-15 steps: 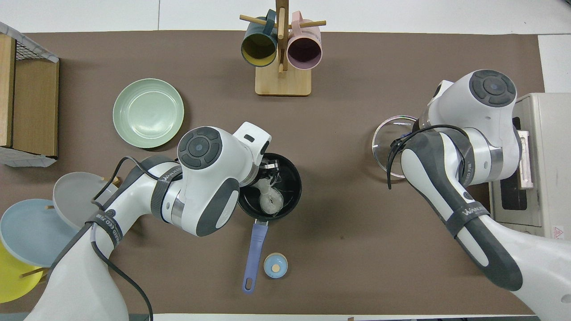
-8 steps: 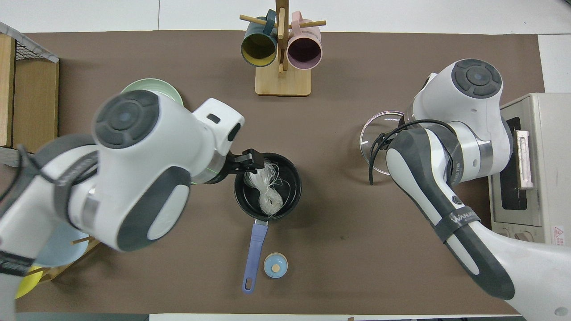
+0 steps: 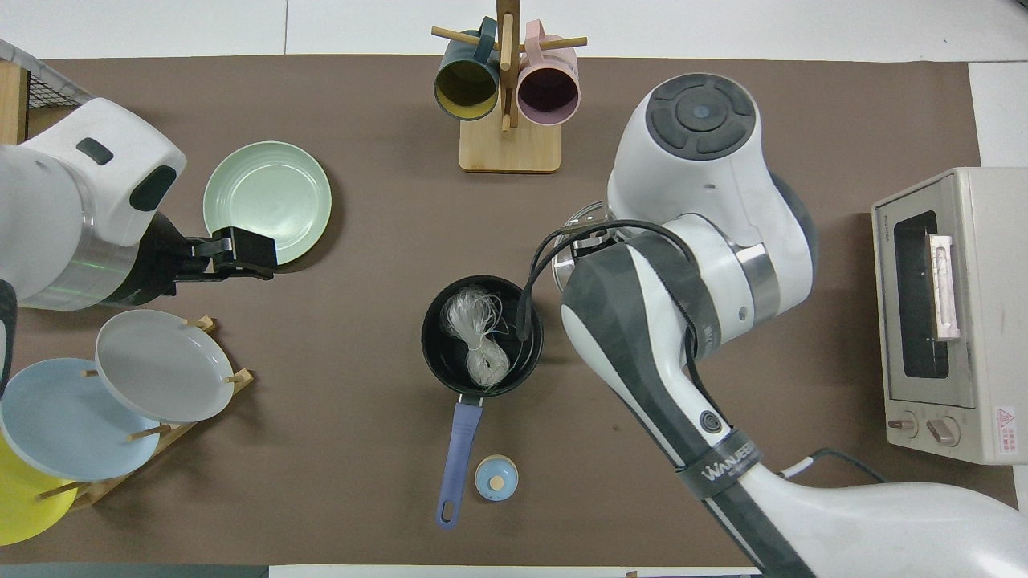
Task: Transfer vermicelli from plate to pot
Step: 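Carry the glass lid over the saucepan with the right gripper, then lower the glass lid onto the saucepan with the right gripper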
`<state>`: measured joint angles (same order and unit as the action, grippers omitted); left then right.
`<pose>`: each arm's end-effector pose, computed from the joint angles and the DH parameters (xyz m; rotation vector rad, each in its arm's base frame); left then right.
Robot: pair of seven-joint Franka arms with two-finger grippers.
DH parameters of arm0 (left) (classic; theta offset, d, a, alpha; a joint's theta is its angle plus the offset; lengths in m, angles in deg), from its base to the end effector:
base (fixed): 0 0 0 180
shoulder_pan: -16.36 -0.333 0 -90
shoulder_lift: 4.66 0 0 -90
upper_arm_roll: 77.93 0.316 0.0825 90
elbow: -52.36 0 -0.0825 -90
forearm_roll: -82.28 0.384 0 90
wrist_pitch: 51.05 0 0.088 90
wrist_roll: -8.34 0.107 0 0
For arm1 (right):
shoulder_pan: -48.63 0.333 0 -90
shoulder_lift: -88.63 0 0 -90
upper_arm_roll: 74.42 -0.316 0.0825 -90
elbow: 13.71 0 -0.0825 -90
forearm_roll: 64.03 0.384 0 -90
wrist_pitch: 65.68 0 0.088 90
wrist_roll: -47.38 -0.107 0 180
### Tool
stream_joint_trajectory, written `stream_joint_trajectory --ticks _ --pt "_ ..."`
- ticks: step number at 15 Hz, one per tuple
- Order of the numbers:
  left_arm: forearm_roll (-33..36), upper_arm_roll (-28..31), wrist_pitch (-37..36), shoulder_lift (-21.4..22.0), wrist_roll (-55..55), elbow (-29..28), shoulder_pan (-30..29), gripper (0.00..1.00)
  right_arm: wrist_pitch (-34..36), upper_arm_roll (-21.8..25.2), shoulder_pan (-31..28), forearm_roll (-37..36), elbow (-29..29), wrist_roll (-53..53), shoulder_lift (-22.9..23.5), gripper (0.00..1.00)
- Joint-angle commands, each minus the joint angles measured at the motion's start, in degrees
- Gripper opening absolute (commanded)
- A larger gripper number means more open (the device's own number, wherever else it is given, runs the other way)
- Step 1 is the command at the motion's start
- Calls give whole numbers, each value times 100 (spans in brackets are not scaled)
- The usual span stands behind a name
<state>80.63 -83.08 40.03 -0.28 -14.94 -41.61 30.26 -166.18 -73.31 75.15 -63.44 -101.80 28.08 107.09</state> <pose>0.5016 -0.1785 0.6348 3.1096 0.1154 0.0250 0.5826 0.2794 0.4607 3.0969 0.1626 -0.1537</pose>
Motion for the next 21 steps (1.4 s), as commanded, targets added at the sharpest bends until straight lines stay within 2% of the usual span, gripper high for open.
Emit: stream_joint_trajectory --ticks 1,6,9,13,18,21 --pt "156 -4 -197 -113 209 186 -63 100 -56 12 466 221 240 -791 166 0" --pt "156 -12 -179 -175 1034 178 -511 100 -355 12 1153 266 152 -1795 210 0" --pt "104 5 -197 -183 1097 107 -616 100 -513 21 1461 249 134 -2252 386 0" --pt "-28 5 -223 -157 1098 -68 -591 100 -689 12 1488 266 -23 -2446 457 0" --pt "33 5 -416 -218 1098 80 -555 100 -795 12 1629 275 -129 -2560 465 0" --pt "7 14 -539 -175 1098 -16 -467 100 -857 3 1629 319 -191 -2657 457 0"
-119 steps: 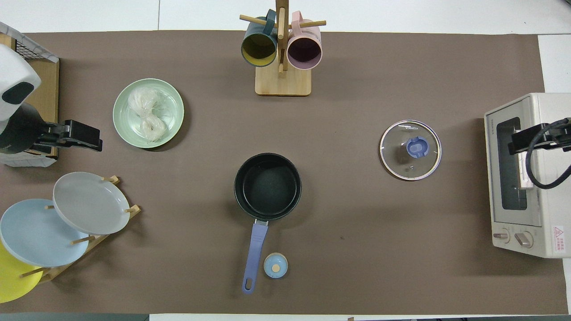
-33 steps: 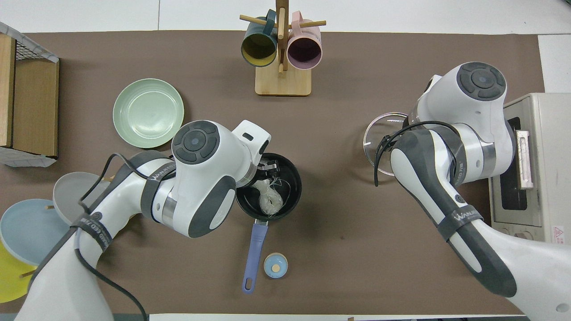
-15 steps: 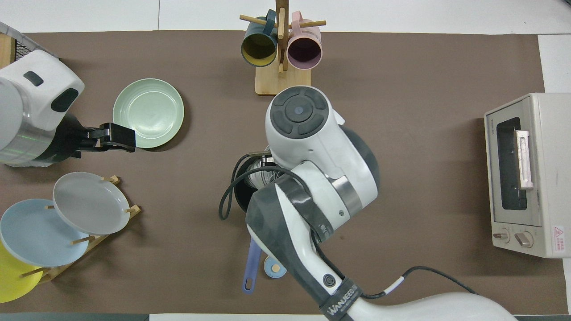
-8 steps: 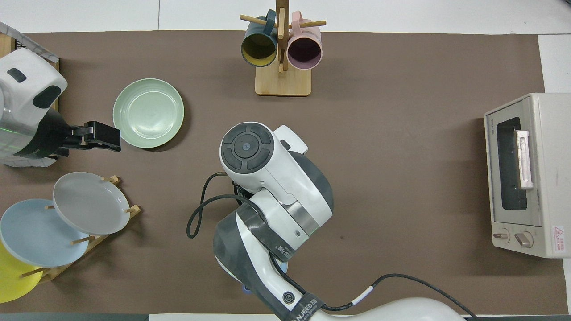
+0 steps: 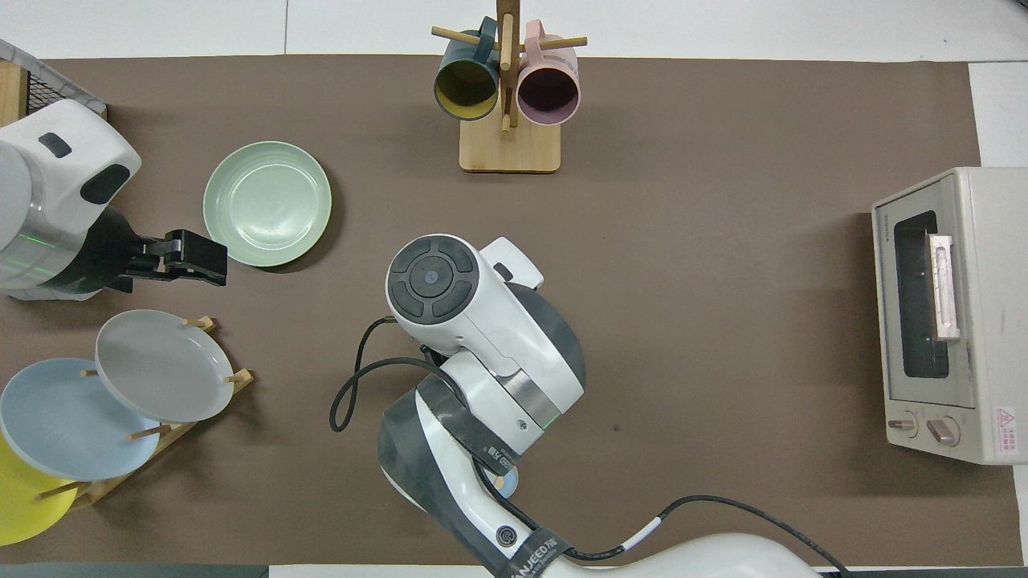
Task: Transfer vermicelli from plate to pot
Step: 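Lower the glass lid onto the saucepan with the right gripper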
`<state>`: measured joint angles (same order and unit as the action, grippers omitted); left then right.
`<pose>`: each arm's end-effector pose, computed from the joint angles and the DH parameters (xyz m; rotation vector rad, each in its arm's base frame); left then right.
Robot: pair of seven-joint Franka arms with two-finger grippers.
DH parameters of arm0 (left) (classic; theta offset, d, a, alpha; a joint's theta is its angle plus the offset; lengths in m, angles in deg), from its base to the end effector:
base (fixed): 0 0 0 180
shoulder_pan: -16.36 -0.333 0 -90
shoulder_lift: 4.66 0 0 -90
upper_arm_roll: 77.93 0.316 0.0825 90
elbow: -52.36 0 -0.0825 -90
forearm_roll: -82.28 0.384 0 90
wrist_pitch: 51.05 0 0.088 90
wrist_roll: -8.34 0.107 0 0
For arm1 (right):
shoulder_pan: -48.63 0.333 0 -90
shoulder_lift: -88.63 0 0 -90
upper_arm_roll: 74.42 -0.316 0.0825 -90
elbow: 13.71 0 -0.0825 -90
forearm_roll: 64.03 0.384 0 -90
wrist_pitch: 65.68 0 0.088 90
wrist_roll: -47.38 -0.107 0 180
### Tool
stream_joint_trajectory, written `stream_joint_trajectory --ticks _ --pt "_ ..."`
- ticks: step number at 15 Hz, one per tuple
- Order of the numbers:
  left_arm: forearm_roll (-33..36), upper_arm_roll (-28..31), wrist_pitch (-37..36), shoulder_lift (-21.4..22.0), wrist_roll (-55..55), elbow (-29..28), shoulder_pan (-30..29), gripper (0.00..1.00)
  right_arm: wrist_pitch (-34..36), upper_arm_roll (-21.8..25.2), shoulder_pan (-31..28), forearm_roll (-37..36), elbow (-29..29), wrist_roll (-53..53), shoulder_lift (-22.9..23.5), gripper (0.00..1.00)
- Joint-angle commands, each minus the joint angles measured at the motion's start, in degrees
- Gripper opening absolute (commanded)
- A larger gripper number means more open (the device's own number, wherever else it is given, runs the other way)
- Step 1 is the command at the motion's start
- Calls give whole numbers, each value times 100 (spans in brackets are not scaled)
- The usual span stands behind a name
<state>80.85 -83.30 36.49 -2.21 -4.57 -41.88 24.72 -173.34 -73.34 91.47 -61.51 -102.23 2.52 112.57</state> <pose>0.5190 -0.1307 0.6094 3.1359 -0.0223 -0.1211 0.4956 0.4491 0.4040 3.1041 -0.1054 -0.1304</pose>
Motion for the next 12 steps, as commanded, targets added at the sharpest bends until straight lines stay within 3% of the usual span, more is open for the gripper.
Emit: stream_joint_trajectory --ticks 1,12 --pt "-24 45 -194 10 61 29 95 100 -150 6 -3 125 -165 -102 -100 0" --pt "-235 45 -123 -8 70 46 60 100 -379 6 -3 160 -403 -128 -153 0"
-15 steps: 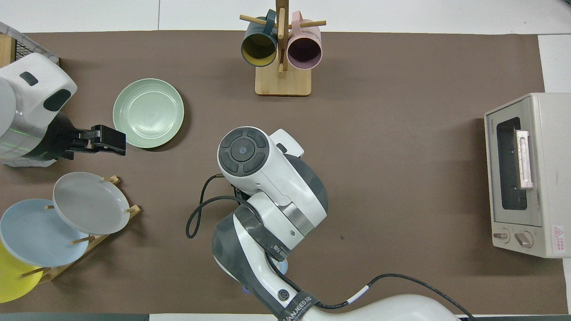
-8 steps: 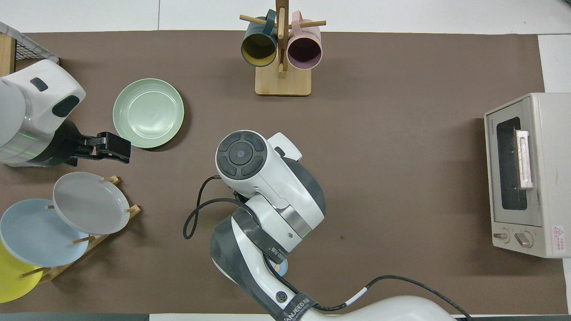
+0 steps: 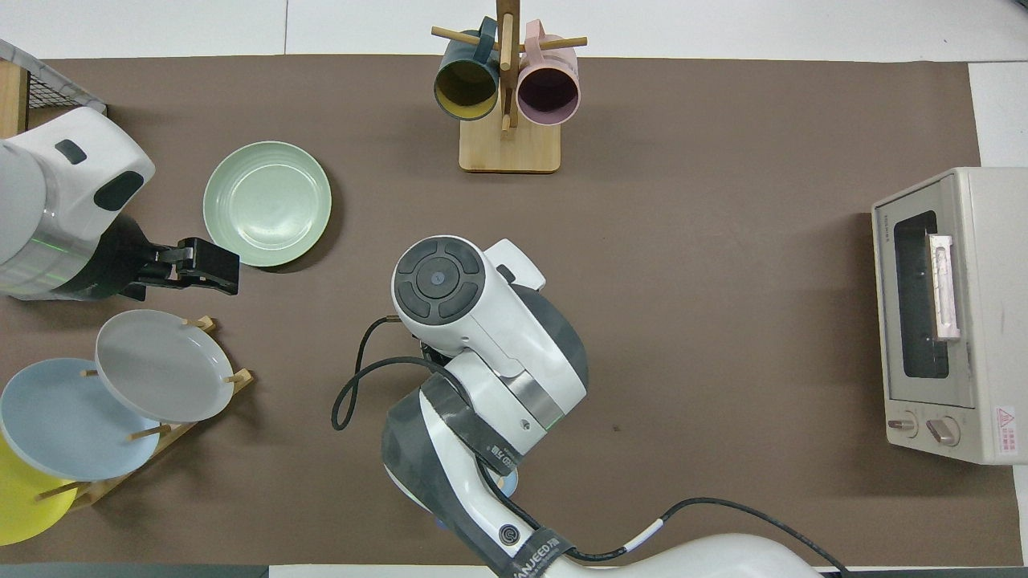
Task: Transfer vermicelli from plate to pot
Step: 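Lower the glass lid onto the saucepan with the right gripper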
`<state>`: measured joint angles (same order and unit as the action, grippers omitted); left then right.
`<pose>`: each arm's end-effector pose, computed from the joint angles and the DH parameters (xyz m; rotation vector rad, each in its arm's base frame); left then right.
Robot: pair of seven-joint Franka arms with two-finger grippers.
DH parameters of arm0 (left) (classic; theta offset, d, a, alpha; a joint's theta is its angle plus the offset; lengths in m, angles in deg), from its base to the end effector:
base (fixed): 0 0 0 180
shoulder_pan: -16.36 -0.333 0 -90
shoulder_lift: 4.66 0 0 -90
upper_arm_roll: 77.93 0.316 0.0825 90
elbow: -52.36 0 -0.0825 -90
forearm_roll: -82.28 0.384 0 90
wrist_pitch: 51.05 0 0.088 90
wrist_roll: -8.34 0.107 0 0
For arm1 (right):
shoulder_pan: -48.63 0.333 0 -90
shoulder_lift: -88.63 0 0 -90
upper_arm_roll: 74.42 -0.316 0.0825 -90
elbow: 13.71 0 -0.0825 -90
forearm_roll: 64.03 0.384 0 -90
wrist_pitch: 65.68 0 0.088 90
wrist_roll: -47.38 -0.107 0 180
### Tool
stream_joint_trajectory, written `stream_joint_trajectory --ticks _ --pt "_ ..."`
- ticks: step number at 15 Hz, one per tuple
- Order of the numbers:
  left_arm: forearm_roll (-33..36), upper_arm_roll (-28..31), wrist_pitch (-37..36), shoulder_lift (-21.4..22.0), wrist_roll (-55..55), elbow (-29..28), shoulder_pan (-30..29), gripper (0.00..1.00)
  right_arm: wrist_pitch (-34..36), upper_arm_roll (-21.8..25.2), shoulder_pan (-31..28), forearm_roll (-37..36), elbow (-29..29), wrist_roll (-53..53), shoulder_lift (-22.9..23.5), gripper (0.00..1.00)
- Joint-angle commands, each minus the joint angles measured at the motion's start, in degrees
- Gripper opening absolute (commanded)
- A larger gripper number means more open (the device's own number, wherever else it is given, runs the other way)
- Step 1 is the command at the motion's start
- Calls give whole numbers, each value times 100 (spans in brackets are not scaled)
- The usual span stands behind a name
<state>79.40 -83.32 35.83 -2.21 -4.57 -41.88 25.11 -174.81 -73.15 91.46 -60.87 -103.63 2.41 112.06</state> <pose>0.5161 -0.1369 0.6086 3.1130 -0.0339 -0.1469 0.4949 0.4465 0.4006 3.1172 -0.1216 -0.1290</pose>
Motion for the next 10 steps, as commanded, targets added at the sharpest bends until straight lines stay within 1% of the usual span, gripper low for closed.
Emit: stream_joint_trajectory --ticks 1,2,3,5,7,8,9,10 --pt "-81 38 -83 -8 60 55 21 100 -231 -13 -12 97 -254 -117 -102 0" --pt "-46 29 -83 -8 69 64 21 100 -231 -13 -20 97 -263 -117 -102 6" --pt "-28 21 -83 -17 87 64 12 100 -231 -13 -20 88 -254 -117 -102 22" --pt "-10 29 -66 -26 270 90 3 100 -231 -4 -38 88 -236 -109 -102 32" --pt "-10 21 -31 -26 280 90 3 100 -231 -13 -73 88 -219 -91 -93 36" --pt "-10 20 -22 -26 271 90 -6 100 -240 -13 -73 88 -210 -91 -93 41" --pt "-19 20 39 -34 263 90 -6 100 -249 -13 -73 80 -201 -91 -93 52" --pt "-19 20 135 -34 271 90 -6 100 -249 -4 -73 80 -192 -91 -93 81"
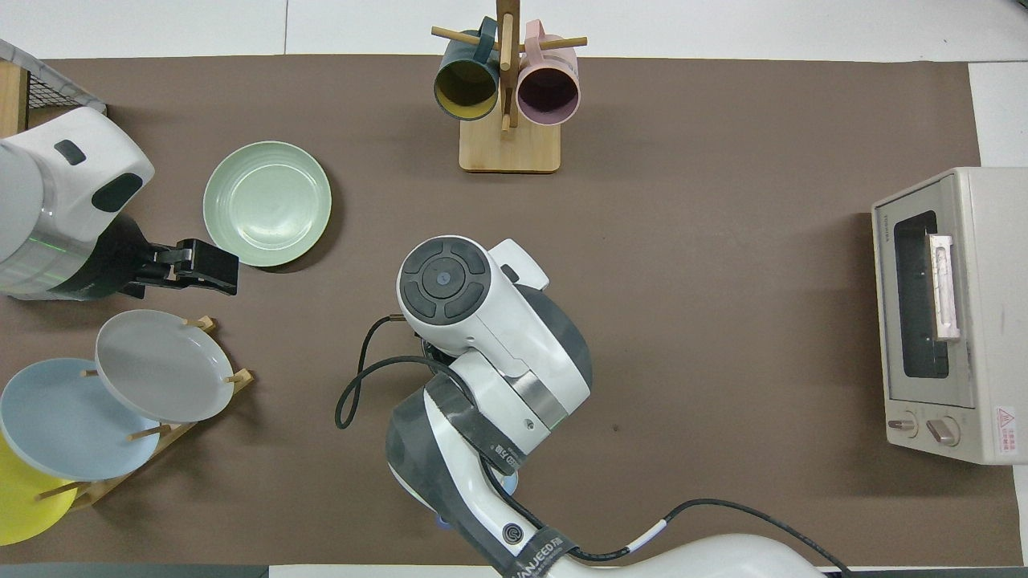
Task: Transfer vermicelli from plate to pot
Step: 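Lower the glass lid onto the saucepan with the right gripper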
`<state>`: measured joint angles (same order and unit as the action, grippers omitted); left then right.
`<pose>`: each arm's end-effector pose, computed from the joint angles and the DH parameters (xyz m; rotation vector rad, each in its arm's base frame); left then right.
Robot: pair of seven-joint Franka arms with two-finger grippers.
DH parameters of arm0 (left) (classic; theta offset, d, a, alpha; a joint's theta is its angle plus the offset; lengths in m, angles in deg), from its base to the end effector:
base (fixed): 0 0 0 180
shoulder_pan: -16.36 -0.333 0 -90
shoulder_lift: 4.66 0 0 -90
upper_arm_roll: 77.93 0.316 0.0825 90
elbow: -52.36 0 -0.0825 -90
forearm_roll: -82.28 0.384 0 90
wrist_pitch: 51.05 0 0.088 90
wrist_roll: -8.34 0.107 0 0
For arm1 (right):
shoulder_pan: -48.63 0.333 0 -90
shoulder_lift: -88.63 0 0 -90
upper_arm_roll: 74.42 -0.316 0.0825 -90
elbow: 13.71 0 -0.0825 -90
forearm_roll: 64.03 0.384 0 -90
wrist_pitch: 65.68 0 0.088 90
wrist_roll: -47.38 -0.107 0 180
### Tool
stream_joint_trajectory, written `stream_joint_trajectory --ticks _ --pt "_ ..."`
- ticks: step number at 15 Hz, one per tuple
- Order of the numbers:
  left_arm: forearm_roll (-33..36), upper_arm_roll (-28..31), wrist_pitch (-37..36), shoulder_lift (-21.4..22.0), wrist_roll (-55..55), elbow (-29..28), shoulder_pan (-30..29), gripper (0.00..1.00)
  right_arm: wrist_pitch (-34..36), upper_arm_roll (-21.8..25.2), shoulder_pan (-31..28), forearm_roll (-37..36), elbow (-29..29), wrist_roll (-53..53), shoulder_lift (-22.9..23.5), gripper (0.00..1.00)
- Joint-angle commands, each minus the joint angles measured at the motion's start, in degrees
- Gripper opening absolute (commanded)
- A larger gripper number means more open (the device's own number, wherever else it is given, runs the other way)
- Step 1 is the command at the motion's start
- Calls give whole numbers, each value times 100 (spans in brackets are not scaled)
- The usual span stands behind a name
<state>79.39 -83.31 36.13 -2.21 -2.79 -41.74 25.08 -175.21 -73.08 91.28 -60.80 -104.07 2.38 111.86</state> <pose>0.5169 -0.1367 0.6101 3.1094 -0.0810 -0.1345 0.4961 0.4438 0.3999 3.1194 -0.1304 -0.1266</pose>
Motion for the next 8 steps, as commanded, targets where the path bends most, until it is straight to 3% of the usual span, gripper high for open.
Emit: stream_joint_trajectory --ticks 1,5,8 --pt "-10 19 149 -43 93 85 -3 100 -209 -11 -55 72 -113 -96 -64 100" --pt "8 19 115 -61 93 85 -3 100 -200 7 -186 28 -95 35 -99 100" --pt "121 -16 71 -61 93 85 -55 100 -148 33 -546 -7 -86 578 -371 100"
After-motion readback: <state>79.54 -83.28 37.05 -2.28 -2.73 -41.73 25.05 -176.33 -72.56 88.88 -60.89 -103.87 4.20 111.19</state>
